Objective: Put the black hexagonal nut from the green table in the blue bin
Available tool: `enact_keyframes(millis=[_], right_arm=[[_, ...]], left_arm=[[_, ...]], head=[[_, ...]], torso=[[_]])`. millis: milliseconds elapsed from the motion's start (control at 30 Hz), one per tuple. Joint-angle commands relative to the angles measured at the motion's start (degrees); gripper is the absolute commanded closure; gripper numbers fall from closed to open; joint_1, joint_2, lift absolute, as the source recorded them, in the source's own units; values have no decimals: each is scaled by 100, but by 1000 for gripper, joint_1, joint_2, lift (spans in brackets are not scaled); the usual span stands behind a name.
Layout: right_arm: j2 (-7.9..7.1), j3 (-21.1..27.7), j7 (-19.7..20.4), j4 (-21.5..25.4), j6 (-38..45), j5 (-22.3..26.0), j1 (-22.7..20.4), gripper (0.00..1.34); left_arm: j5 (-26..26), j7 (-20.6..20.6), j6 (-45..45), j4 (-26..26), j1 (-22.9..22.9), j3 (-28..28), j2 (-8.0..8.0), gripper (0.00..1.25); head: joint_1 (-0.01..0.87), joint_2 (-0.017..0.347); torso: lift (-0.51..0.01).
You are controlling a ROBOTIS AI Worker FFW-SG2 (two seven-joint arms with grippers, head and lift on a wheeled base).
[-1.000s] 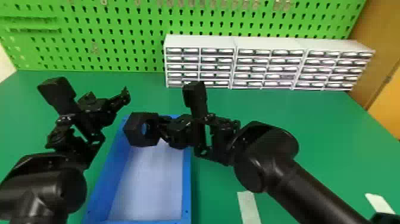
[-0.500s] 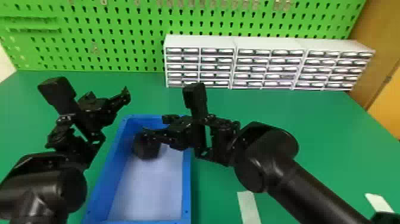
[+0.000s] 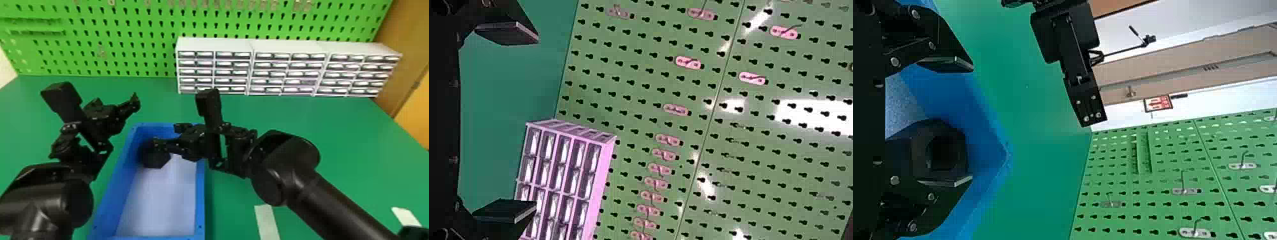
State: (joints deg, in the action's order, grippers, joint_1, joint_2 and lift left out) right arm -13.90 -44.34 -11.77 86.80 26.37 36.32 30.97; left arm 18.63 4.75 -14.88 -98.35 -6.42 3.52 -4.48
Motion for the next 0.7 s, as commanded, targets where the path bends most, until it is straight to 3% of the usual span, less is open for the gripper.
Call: enact_keyframes(millis=[0, 333, 667], right_arm=[[10, 118, 0, -5, 0, -151, -56, 492], [63, 1006, 0, 48, -114, -837, -486, 492], [257, 2641, 0, 320, -255, -1514, -1269, 489]], left_arm=[[0, 0, 3, -9, 0, 0, 0, 117], [0, 0, -6, -26, 18, 44, 0, 117], [0, 0, -6, -26, 53, 96, 0, 117]], head=[[692, 9], [692, 9], [692, 9]], torso=[[-97], [-97], [-97]])
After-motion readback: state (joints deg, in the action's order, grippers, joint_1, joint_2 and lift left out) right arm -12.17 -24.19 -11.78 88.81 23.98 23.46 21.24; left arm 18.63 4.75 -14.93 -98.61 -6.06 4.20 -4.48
